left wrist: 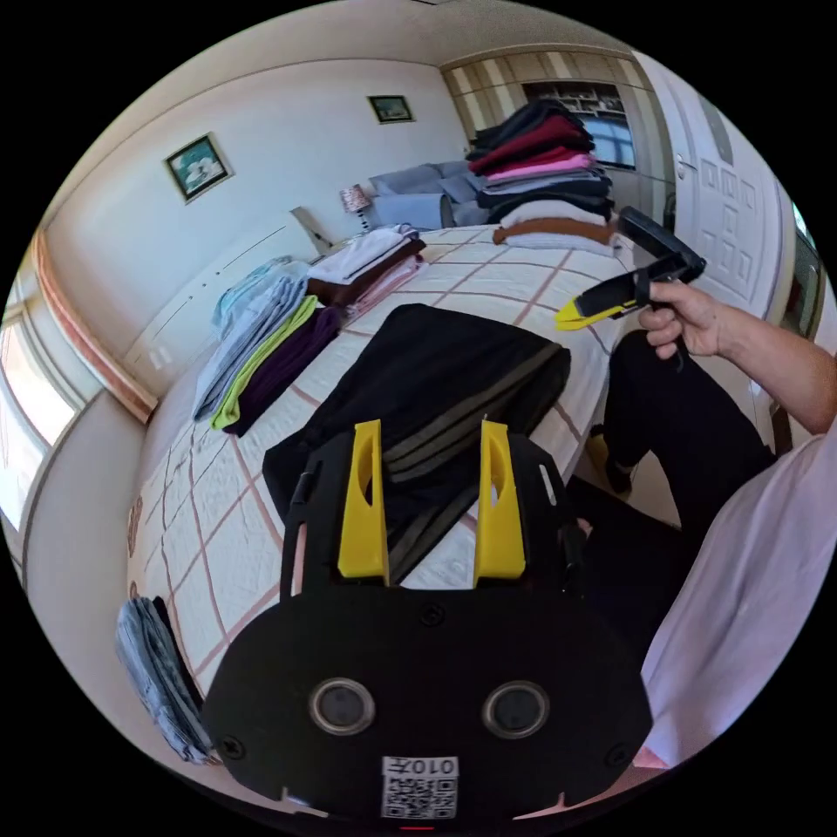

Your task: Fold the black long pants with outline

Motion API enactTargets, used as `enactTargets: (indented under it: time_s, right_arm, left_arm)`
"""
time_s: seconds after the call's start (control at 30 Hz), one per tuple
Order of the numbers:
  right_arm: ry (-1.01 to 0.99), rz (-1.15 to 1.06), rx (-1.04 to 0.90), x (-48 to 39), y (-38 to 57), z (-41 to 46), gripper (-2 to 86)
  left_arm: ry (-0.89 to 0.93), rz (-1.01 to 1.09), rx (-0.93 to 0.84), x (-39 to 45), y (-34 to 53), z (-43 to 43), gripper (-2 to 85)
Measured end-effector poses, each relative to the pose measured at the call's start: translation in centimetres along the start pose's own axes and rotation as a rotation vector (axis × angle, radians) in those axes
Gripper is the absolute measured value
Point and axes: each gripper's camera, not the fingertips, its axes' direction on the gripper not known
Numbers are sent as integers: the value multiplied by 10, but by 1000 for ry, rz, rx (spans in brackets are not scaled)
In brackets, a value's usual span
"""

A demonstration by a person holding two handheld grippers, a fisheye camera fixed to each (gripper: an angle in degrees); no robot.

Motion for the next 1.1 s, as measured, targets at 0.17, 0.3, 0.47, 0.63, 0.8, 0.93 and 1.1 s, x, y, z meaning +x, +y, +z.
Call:
enactTargets:
  time_s: [0.17,0.3,0.47,0.63,0.8,0.93,1.1]
  right_arm:
    - [-116,35,-107,15,-28,24,126]
    - [-77,47,-102,6,-56,0,102]
    - [-128,-1,-127,-13,-91,-26,108]
    - [-194,34,-91,17,-116,-45,169]
    - [-404,140,-117,44,-146,-32,206]
    - [-440,150,-183,38,-178,-5,202]
    - [-197,162,-248,44,-203,16,129]
  left_arm:
    - [2,274,-9,103,-43,26,157]
    - [-103,393,-71,152,-58,50,151]
    - [-336,271,-58,154,-63,60,98]
    - [-96,-11,29,70,-57,38,60]
    - [-119,-3,73,46,-52,25,52]
    - [-130,47,36,46,-59,37,55]
    - [-45,46,-21,17,-54,22,82]
